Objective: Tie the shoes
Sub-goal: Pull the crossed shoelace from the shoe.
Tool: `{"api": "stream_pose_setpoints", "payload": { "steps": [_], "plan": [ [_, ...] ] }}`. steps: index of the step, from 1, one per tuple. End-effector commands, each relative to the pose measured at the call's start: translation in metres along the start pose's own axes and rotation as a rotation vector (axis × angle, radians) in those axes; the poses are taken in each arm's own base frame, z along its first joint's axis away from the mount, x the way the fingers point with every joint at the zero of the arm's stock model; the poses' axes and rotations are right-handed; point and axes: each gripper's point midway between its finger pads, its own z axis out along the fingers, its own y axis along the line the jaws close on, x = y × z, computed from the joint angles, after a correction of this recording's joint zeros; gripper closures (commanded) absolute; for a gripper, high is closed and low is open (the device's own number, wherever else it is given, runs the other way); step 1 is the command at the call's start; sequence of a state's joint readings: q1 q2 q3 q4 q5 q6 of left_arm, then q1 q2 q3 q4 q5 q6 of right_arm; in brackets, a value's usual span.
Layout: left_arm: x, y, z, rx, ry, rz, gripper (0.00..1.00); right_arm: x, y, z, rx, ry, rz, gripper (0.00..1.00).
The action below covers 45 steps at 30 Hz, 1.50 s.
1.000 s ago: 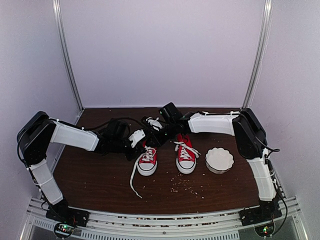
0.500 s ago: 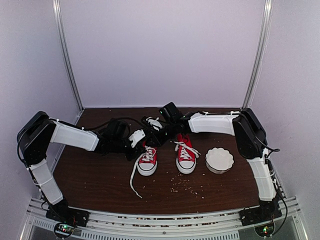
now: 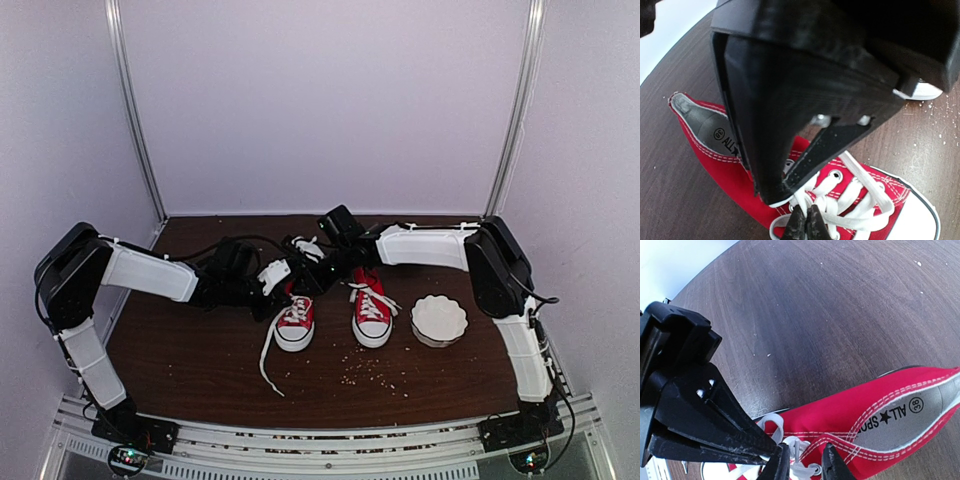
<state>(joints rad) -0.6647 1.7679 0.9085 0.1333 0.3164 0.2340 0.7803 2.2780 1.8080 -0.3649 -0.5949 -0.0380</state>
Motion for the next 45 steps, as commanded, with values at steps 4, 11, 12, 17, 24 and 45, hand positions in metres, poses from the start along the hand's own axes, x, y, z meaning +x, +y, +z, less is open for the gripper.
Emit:
{"api": "stream_pose_setpoints", "payload": {
  "steps": [4, 11, 12, 17, 24, 45],
  "plan": [
    [-0.004, -0.003, 0.002, 0.015, -0.025, 0.002, 1.00, 0.006, -0.003, 0.011, -0.011, 0.020, -0.016, 0.80],
    [-0.005, -0.002, 0.002, 0.007, -0.025, 0.003, 1.00, 0.010, -0.006, 0.013, -0.004, 0.030, -0.026, 0.90],
    [-0.005, -0.002, 0.002, 0.007, -0.025, 0.003, 1.00, 0.009, -0.005, 0.012, -0.005, 0.025, -0.030, 0.95],
    [-0.003, -0.002, 0.002, 0.006, -0.019, 0.004, 1.00, -0.018, -0.011, -0.010, 0.004, -0.081, 0.004, 1.00],
    [-0.003, 0.000, 0.003, -0.002, -0.016, 0.004, 1.00, -0.062, -0.021, -0.053, 0.020, -0.319, 0.049, 1.00],
    [-0.037, -0.015, -0.039, 0.049, -0.147, 0.078, 0.70, -0.001, -0.002, -0.046, -0.002, -0.138, 0.048, 0.77]
  ]
}}
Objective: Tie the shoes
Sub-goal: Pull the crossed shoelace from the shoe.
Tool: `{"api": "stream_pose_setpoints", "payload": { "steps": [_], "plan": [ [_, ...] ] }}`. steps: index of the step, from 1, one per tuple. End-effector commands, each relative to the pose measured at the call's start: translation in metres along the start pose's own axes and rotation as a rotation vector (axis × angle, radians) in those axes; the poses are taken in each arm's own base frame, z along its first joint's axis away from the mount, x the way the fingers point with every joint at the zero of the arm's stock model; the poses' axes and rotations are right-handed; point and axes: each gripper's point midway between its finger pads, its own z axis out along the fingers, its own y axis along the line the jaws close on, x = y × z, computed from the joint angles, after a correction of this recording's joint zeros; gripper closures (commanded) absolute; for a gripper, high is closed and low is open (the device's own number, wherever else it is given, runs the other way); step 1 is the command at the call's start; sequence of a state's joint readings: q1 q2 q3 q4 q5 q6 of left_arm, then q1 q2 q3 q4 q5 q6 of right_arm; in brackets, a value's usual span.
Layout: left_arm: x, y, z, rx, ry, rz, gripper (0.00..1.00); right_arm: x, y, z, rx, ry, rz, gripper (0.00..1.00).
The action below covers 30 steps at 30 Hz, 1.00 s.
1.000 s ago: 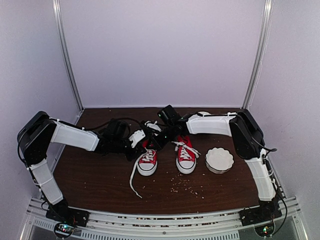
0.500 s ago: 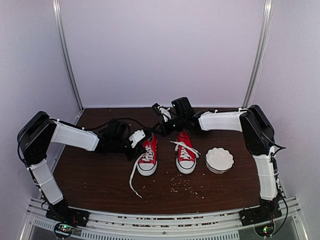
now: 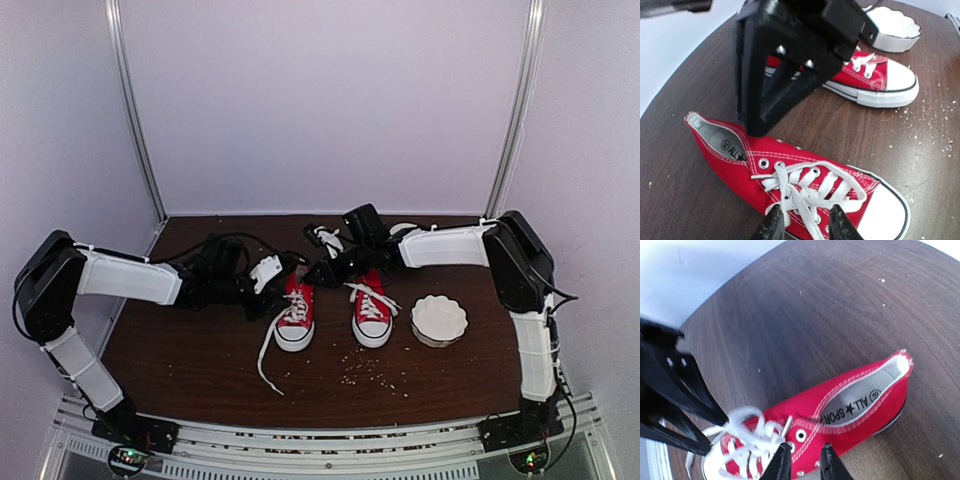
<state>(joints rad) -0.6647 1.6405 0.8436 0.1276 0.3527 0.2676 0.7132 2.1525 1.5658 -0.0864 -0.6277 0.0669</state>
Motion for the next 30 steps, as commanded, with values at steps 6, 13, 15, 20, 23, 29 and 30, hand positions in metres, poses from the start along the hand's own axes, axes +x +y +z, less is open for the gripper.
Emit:
{"api": "stream_pose_setpoints", "payload": {
  "steps": [6, 13, 15, 20, 23, 29, 30],
  "plan": [
    [-0.013, 0.015, 0.003, 0.017, -0.035, -0.063, 0.79, 0.025, 0.031, -0.011, -0.024, 0.056, -0.008, 0.71],
    [-0.001, 0.026, 0.007, -0.038, 0.002, -0.087, 0.72, 0.036, 0.035, -0.006, -0.041, 0.056, 0.036, 0.71],
    [0.004, 0.027, 0.011, -0.037, 0.026, -0.093, 0.72, 0.038, 0.036, -0.003, -0.042, 0.059, 0.039, 0.72],
    [0.006, 0.029, 0.013, -0.046, 0.034, -0.098, 0.81, 0.037, 0.034, 0.003, -0.040, 0.062, 0.045, 0.80],
    [0.007, 0.029, 0.013, -0.047, 0.034, -0.099, 0.86, 0.038, 0.035, 0.005, -0.043, 0.066, 0.051, 0.85],
    [0.008, 0.027, 0.017, -0.031, 0.039, -0.105, 0.95, 0.040, 0.033, 0.006, -0.041, 0.074, 0.066, 0.85],
    [0.008, 0.027, 0.017, -0.031, 0.039, -0.105, 0.96, 0.040, 0.033, 0.006, -0.042, 0.074, 0.068, 0.83]
  ]
}}
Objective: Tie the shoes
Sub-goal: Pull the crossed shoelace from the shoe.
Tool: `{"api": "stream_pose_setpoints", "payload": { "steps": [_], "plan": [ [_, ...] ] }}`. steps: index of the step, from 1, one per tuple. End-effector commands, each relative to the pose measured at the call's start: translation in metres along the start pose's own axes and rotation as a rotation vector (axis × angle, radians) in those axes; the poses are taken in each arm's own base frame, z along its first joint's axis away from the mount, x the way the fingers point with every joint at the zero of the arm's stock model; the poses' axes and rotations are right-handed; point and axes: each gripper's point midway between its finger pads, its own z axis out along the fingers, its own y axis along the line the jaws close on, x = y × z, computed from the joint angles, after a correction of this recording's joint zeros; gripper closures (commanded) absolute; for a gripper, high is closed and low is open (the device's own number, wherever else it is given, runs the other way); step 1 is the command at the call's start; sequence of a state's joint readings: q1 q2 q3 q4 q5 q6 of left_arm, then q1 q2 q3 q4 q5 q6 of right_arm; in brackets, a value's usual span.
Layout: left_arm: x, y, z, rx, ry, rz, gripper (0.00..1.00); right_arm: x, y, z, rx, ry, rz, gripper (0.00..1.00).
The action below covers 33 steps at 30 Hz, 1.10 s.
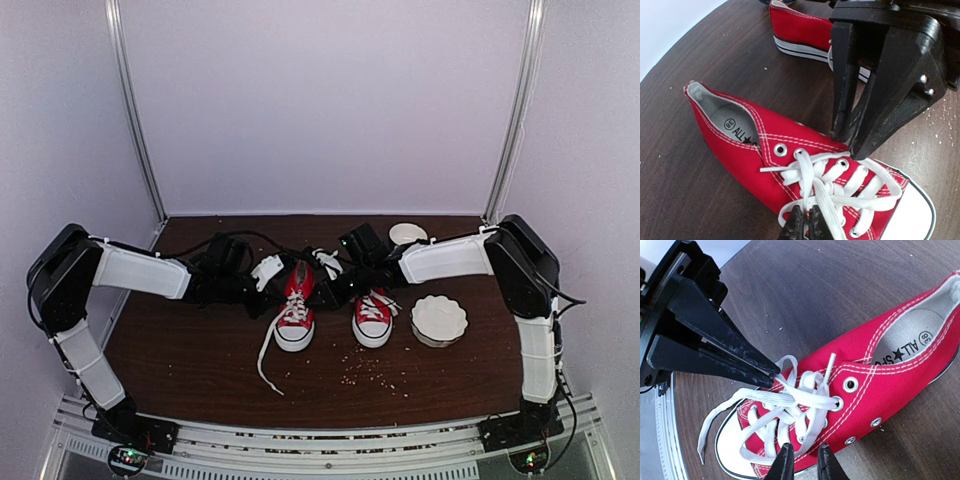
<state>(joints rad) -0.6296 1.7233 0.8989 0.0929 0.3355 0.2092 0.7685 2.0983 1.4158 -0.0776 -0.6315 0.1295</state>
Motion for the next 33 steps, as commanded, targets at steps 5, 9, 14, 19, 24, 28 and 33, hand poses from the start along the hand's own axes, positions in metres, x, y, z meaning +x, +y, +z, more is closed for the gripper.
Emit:
{"api": "stream_pose_setpoints", "payload": {
  "steps": [5, 9, 14, 19, 24, 28, 33],
  "plan": [
    [-0.010, 0.007, 0.003, -0.013, -0.020, -0.003, 0.91, -0.008, 0.001, 0.003, 0.012, -0.018, -0.005, 0.78],
    [-0.008, 0.008, 0.004, -0.014, -0.013, -0.006, 0.89, -0.006, 0.002, 0.007, 0.020, -0.004, -0.013, 0.78],
    [-0.005, 0.009, 0.007, -0.011, 0.003, -0.010, 0.87, -0.003, 0.005, 0.014, 0.018, 0.021, -0.014, 0.80],
    [-0.002, 0.009, 0.010, -0.009, 0.011, -0.015, 0.86, -0.003, 0.002, 0.013, 0.036, 0.021, -0.007, 0.88],
    [-0.004, 0.005, 0.011, 0.011, 0.002, -0.019, 0.94, -0.013, 0.000, 0.013, 0.050, -0.026, 0.024, 1.00],
    [-0.005, 0.003, 0.011, 0.023, -0.011, -0.022, 1.00, -0.022, 0.002, 0.018, 0.050, -0.109, 0.063, 1.00],
    [-0.008, 0.001, 0.011, 0.039, -0.025, -0.029, 1.00, -0.032, 0.001, 0.018, 0.065, -0.213, 0.091, 1.00]
  ]
}}
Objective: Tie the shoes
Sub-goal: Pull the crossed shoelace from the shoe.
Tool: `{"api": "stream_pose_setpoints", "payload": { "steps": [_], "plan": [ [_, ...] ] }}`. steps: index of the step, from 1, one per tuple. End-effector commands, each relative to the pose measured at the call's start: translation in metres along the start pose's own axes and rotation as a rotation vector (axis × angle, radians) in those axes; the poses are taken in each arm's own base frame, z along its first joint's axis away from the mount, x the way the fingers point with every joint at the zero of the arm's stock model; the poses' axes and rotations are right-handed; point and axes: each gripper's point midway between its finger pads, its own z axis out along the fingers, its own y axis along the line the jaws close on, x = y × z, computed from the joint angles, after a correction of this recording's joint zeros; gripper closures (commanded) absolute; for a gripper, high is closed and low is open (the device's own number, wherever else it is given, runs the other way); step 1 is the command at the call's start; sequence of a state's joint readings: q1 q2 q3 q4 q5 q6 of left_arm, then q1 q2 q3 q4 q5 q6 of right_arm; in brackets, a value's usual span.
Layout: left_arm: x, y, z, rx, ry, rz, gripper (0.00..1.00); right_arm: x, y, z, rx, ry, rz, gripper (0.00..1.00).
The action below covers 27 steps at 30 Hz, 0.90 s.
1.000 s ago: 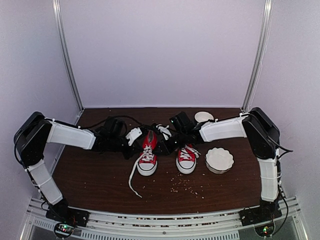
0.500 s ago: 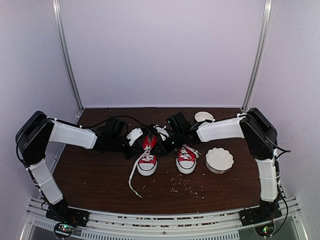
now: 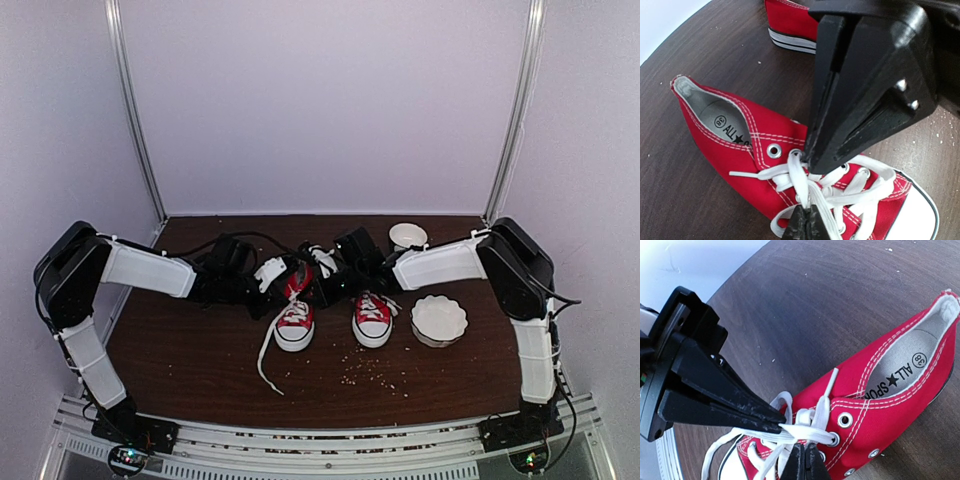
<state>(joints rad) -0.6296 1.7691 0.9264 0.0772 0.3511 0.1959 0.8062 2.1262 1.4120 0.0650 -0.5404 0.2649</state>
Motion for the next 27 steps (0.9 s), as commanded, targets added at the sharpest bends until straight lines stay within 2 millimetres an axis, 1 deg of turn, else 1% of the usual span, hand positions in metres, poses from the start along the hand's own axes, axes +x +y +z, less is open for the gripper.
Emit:
{"api": "stream_pose_setpoints", "payload": {
  "steps": [1, 4, 7, 9, 10, 12, 14, 15, 17, 21, 24, 27],
  "plan": [
    [-0.015, 0.002, 0.000, 0.015, -0.052, -0.003, 1.00, -0.015, -0.002, 0.004, 0.027, -0.124, 0.027, 1.00],
    [-0.015, 0.000, 0.000, 0.021, -0.054, -0.004, 1.00, -0.015, -0.005, 0.008, 0.038, -0.123, 0.023, 1.00],
    [-0.014, 0.000, 0.000, 0.021, -0.051, -0.005, 1.00, -0.011, -0.003, 0.010, 0.029, -0.102, 0.015, 1.00],
    [-0.013, 0.001, 0.000, 0.019, -0.046, -0.007, 1.00, -0.010, 0.000, 0.006, 0.018, -0.088, -0.003, 0.87],
    [-0.012, 0.001, 0.000, 0.019, -0.045, -0.007, 1.00, -0.012, 0.002, 0.002, 0.010, -0.087, -0.015, 0.82],
    [-0.014, 0.000, 0.000, 0.019, -0.048, -0.005, 1.00, -0.015, 0.005, -0.009, -0.008, -0.088, -0.033, 0.75],
    [-0.014, 0.001, 0.000, 0.019, -0.048, -0.006, 1.00, -0.022, 0.012, -0.022, -0.060, -0.086, -0.049, 0.70],
    [-0.014, 0.000, 0.000, 0.020, -0.049, -0.006, 1.00, -0.025, 0.014, -0.028, -0.081, -0.084, -0.054, 0.68],
    [-0.014, -0.001, 0.000, 0.027, -0.051, -0.008, 1.00, -0.032, 0.015, -0.036, -0.098, -0.086, -0.063, 0.68],
    [-0.018, -0.003, -0.003, 0.041, -0.064, -0.003, 1.00, -0.045, 0.008, -0.038, -0.052, -0.102, -0.088, 0.68],
    [-0.022, -0.008, -0.008, 0.059, -0.082, 0.021, 0.86, -0.055, 0.002, -0.034, -0.031, -0.127, -0.071, 0.68],
    [-0.026, -0.013, -0.015, 0.071, -0.102, 0.047, 0.77, -0.065, -0.006, -0.030, -0.002, -0.156, -0.049, 0.69]
  ]
}}
